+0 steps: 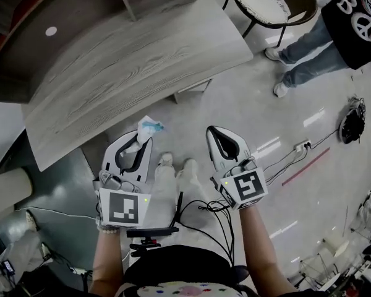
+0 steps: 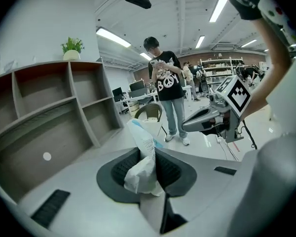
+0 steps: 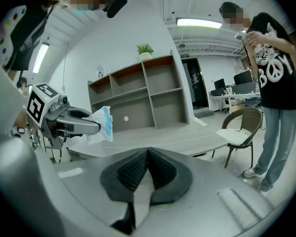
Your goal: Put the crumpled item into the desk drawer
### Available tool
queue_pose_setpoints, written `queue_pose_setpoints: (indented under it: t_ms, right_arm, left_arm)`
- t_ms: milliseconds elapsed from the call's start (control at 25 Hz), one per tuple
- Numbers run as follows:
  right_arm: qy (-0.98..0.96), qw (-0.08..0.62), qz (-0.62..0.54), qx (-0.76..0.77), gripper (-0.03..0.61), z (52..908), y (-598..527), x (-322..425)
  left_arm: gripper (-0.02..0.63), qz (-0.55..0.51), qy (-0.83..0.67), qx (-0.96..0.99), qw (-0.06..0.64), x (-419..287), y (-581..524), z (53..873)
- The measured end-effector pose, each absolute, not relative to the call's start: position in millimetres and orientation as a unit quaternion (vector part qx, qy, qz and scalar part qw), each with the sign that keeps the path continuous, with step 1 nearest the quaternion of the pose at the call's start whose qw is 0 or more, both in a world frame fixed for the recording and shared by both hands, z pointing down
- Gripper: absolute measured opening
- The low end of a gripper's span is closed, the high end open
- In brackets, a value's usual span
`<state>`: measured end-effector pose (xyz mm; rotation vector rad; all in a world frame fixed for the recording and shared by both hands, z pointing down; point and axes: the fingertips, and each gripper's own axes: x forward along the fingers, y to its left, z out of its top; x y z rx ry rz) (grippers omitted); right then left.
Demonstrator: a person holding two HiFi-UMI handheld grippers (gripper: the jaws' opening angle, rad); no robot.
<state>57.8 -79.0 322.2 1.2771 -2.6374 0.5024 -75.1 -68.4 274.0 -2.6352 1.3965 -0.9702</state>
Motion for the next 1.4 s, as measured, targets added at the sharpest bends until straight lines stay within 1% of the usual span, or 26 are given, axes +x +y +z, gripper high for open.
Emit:
queue_pose_setpoints:
  t_ms: [200, 360, 560, 680, 840, 960, 1040, 1200, 1320, 1400]
  right_arm:
    - [-0.887, 0.076, 0.185, 0.417, 0.009, 363.5, -92.8, 47.3]
    - [-0.887, 0.06, 0.207, 0.408, 0.009, 401.8, -112.8, 49.4]
    - [-0.873, 0.019, 0.255, 0.416, 0.009, 461.0, -135.3, 72.3]
    - [-0.867, -0.001, 0.276, 0.416, 0.009, 489.8, -134.9, 64.4]
    - [-0.854, -0.044, 0.307, 0.418, 0.044, 502.5, -136.9, 57.0]
    - [-0.842, -0.082, 0.333, 0.417, 0.089, 517.0, -151.5, 66.5]
    - [-0.838, -0.092, 0.344, 0.414, 0.11, 531.6, -164.1, 71.3]
    - [-0.837, -0.101, 0.365, 0.396, 0.112, 558.0, -181.9, 59.5]
    - [-0.831, -0.122, 0.399, 0.368, 0.162, 574.5, -187.8, 44.5]
    - [-0.824, -0.136, 0.42, 0.355, 0.179, 583.7, -192.3, 38.1]
  left_arm:
    - [0.069, -0.316, 0.44, -0.841, -0.014, -85.7, -73.0, 311.9]
    - [0.069, -0.326, 0.434, -0.84, -0.025, -79.2, -83.7, 349.7]
    - [0.069, -0.335, 0.427, -0.839, -0.034, -57.4, -97.0, 400.0]
    - [0.069, -0.339, 0.436, -0.833, -0.038, -71.1, -93.6, 422.0]
    - [0.069, -0.34, 0.438, -0.831, -0.044, -82.3, -84.8, 431.7]
    - [0.069, -0.338, 0.432, -0.834, -0.056, -72.5, -87.7, 446.2]
    - [0.069, -0.336, 0.422, -0.84, -0.061, -62.0, -93.3, 458.3]
    - [0.069, -0.326, 0.414, -0.848, -0.06, -58.2, -100.2, 475.9]
    - [0.069, -0.331, 0.412, -0.847, -0.064, -61.2, -96.9, 484.8]
    - [0.069, -0.331, 0.411, -0.847, -0.067, -61.8, -94.7, 489.3]
